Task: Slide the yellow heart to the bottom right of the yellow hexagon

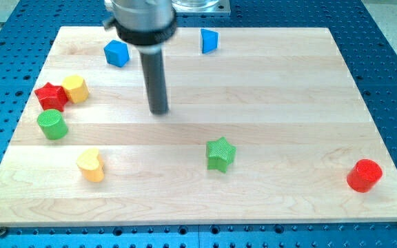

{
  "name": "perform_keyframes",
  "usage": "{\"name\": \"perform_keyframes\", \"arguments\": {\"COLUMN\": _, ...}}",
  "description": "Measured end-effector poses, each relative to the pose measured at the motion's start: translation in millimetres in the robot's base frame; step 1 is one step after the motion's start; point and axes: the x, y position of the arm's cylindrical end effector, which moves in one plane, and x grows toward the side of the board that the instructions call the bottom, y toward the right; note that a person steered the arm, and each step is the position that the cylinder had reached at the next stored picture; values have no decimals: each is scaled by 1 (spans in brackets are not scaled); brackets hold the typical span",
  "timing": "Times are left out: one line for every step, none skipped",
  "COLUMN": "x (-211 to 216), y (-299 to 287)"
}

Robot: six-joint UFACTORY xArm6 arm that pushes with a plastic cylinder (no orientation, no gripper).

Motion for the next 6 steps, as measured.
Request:
{"name": "perform_keyframes", "arguments": {"x": 82, "y": -9}}
{"name": "perform_keyframes", "arguments": {"x": 125, "y": -32}}
{"name": "perform_keyframes", "arguments": {"x": 113, "y": -70}}
{"name": "perform_keyframes", "arguments": {"x": 89, "y": -98}}
{"name": "perform_keyframes", "arguments": {"x": 132, "y": -119}}
{"name": "perform_keyframes", "arguments": {"x": 90, "y": -126}}
